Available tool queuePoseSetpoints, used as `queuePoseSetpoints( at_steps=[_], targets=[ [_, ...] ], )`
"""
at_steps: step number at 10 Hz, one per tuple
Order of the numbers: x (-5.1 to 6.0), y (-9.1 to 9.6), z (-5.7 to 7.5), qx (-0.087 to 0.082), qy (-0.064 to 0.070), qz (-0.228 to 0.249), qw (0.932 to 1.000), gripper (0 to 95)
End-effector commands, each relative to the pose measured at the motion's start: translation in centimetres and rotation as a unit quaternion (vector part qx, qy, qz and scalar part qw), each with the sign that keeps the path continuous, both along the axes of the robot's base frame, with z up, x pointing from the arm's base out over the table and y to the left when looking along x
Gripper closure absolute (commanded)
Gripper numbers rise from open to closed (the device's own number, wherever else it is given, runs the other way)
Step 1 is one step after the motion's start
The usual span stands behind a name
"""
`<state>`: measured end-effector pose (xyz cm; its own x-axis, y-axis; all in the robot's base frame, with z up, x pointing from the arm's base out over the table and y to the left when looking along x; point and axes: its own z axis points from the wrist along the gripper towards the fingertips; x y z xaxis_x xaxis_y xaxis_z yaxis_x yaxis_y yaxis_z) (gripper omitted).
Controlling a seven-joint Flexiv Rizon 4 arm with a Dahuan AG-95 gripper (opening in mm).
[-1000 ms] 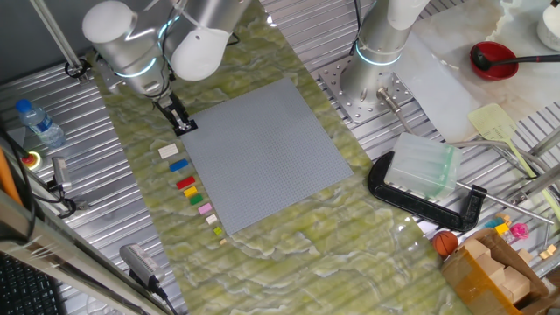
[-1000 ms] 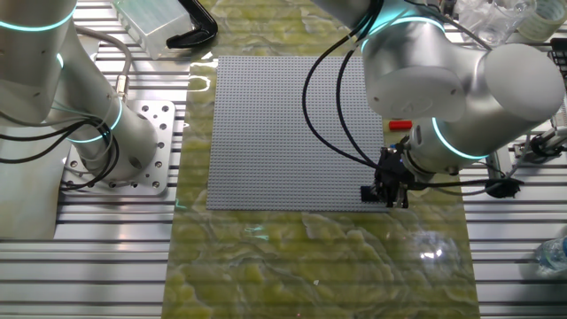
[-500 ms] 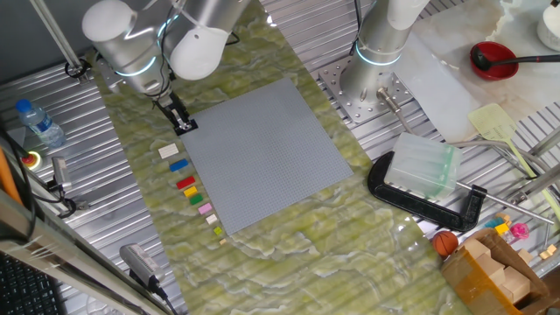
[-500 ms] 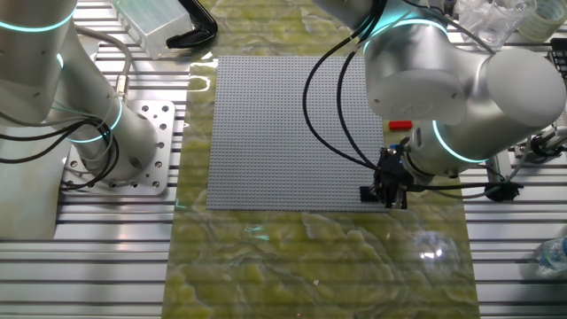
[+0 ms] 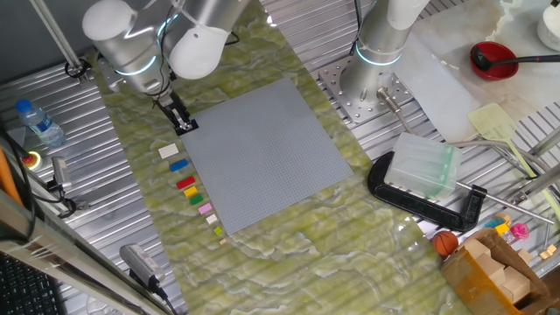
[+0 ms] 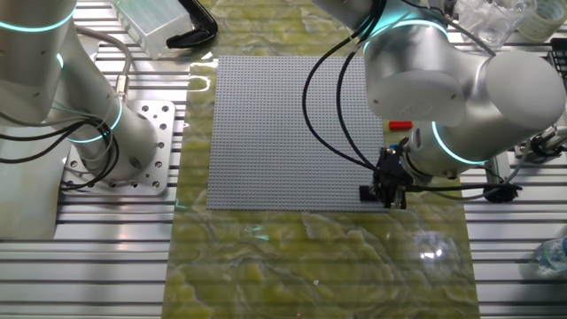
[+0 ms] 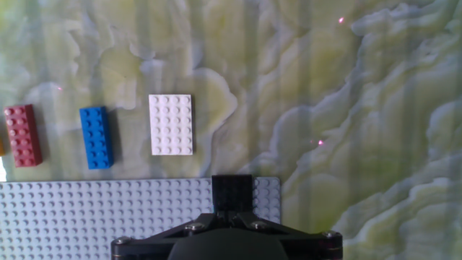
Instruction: Build with small Lego blocks
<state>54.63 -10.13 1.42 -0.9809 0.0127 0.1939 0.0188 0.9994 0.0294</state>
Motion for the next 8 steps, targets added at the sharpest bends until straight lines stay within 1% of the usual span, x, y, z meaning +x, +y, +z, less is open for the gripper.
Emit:
queuePoseSetpoints(
  at_steps=[1,5,8],
  targets=[
    [-0.3,0.03,-1.45,-0.002,-0.001,0.002,1.0,95.0],
    [-0.78,0.11,-1.72,-0.003,-0.003,0.005,1.0,95.0],
    [-0.49,0.09,-1.82,-0.005,-0.007,0.005,1.0,95.0]
  ],
)
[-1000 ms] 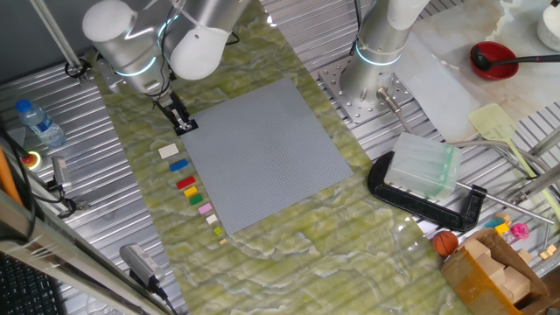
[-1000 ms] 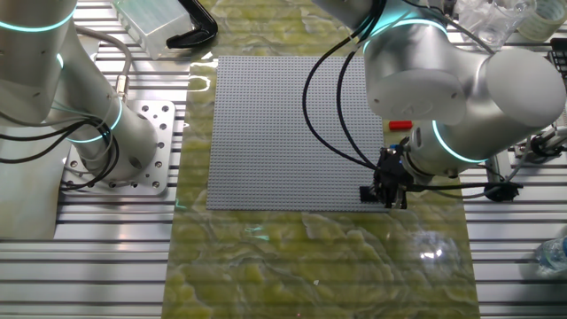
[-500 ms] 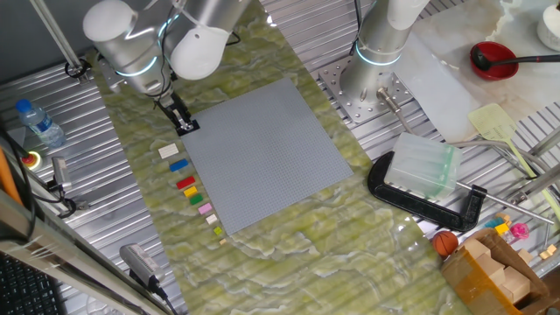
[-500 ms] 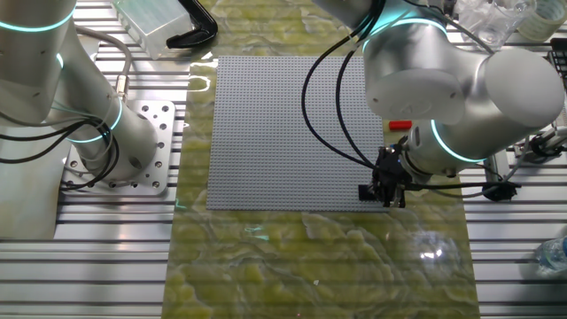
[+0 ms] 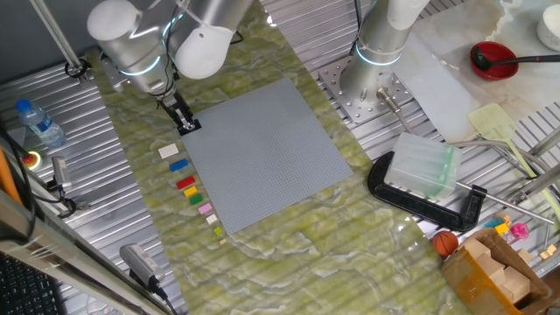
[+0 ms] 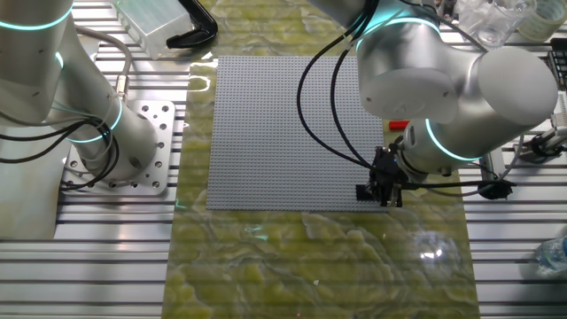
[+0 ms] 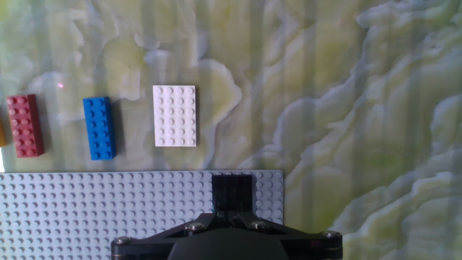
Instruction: Build with small Lego blocks
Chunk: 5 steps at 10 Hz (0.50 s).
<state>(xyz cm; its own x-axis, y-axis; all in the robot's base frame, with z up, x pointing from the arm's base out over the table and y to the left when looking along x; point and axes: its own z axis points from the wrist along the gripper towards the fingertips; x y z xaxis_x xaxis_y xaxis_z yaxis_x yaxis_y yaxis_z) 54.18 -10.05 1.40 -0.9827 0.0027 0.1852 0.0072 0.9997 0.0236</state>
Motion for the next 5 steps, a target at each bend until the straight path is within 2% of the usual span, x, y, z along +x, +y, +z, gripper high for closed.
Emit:
queuePoseSetpoints(
  at_steps=[1,3,5],
  targets=[
    [0.34,0.0,-1.73,-0.002,-0.002,-0.002,1.0,95.0],
    [0.77,0.04,-1.66,-0.002,0.001,-0.005,1.0,95.0],
    [0.27,0.01,-2.14,-0.003,0.006,-0.005,1.0,95.0]
  ],
)
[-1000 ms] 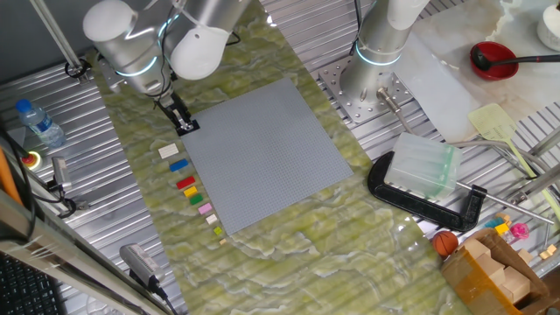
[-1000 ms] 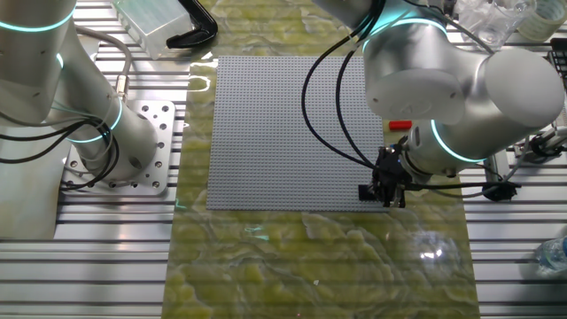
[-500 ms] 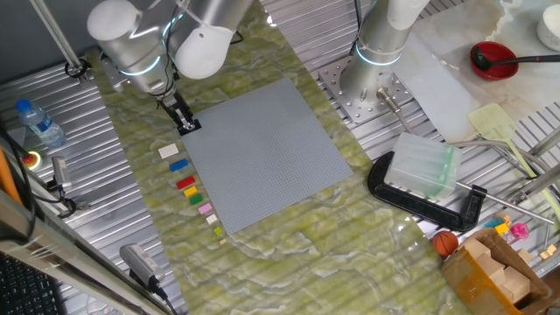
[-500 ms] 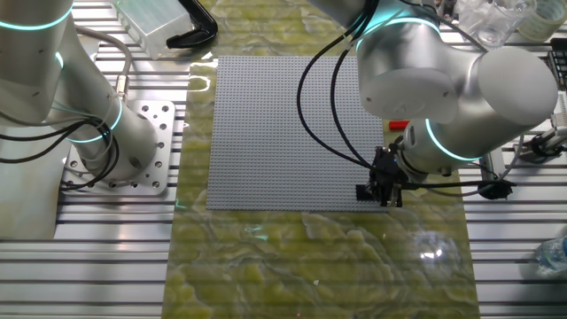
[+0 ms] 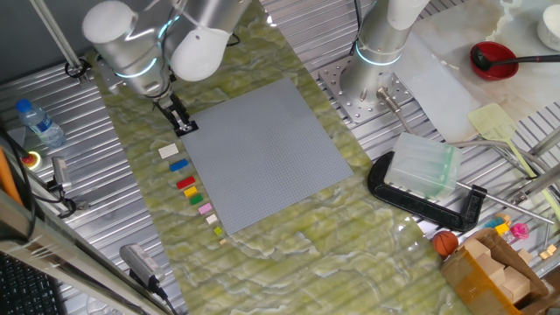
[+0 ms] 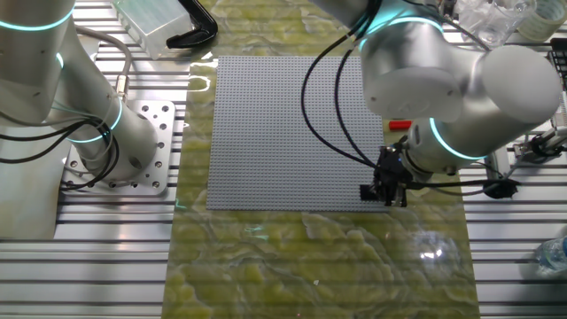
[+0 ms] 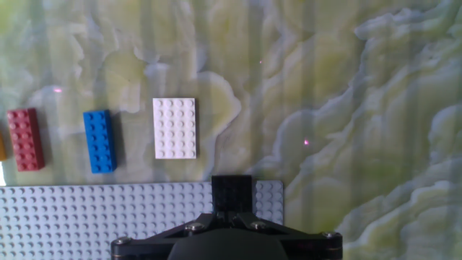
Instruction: Build with small Lego blocks
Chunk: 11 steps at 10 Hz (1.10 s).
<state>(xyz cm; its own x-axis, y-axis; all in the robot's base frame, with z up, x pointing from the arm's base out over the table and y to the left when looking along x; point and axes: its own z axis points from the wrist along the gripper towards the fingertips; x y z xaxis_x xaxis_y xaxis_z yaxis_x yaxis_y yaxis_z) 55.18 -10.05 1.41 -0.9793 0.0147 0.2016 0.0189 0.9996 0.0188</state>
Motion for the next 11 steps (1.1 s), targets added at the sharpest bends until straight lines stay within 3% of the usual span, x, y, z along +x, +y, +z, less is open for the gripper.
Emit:
queuePoseSetpoints(
  at_steps=[1,11],
  targets=[
    [-1.01,0.02,-2.25,0.0,-0.003,0.002,1.0,95.0],
    [-1.2,0.03,-2.36,-0.001,0.0,0.002,1.0,95.0]
  ],
)
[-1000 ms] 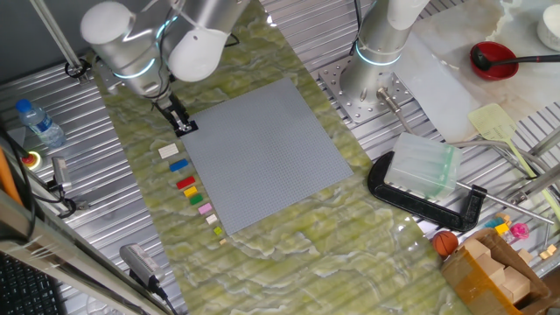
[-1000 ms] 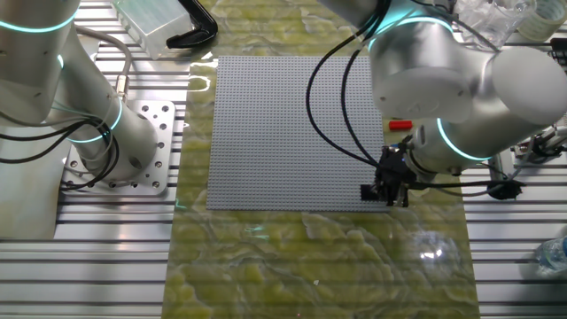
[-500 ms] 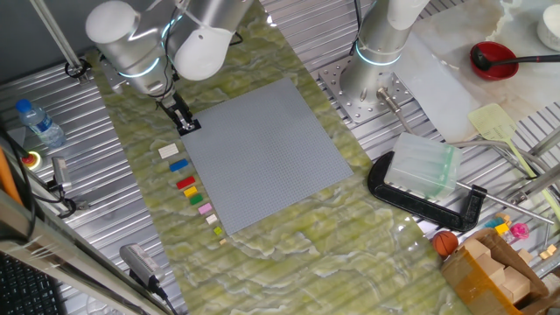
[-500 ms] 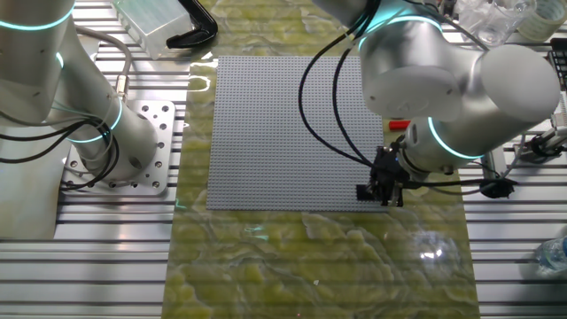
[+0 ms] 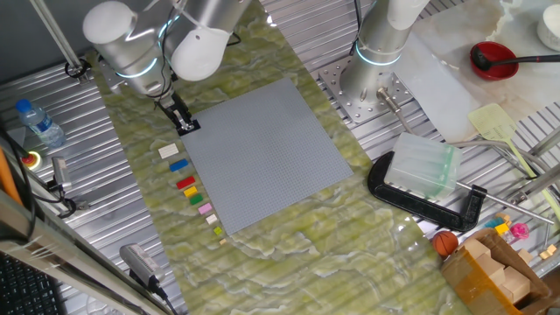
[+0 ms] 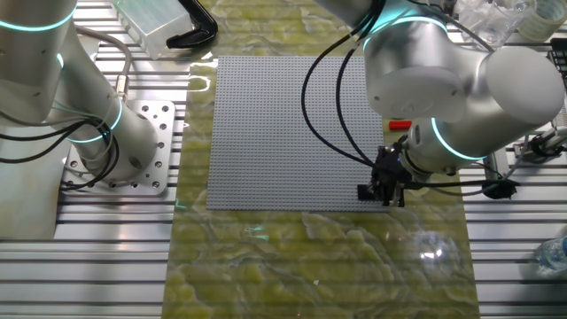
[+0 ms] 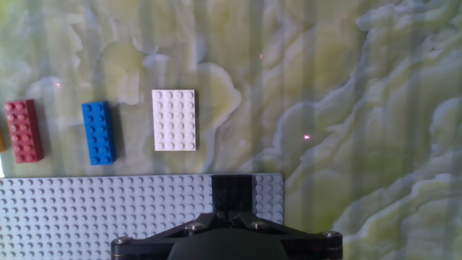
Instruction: Build with small Lego blocks
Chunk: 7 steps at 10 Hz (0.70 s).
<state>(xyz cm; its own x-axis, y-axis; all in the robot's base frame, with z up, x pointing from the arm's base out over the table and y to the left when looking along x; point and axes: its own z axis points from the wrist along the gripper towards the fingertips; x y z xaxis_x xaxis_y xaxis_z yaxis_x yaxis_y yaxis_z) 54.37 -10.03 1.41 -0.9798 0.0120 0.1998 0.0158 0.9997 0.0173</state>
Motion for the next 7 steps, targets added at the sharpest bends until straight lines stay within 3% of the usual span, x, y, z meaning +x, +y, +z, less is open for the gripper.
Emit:
queuePoseSetpoints(
  at_steps=[1,3,7],
  targets=[
    [-0.36,-0.01,-2.57,-0.002,0.0,0.0,1.0,95.0],
    [-0.26,-0.05,-3.27,-0.005,-0.002,-0.001,1.0,95.0],
    [-0.37,0.01,-3.4,-0.004,-0.002,0.001,1.0,95.0]
  ],
)
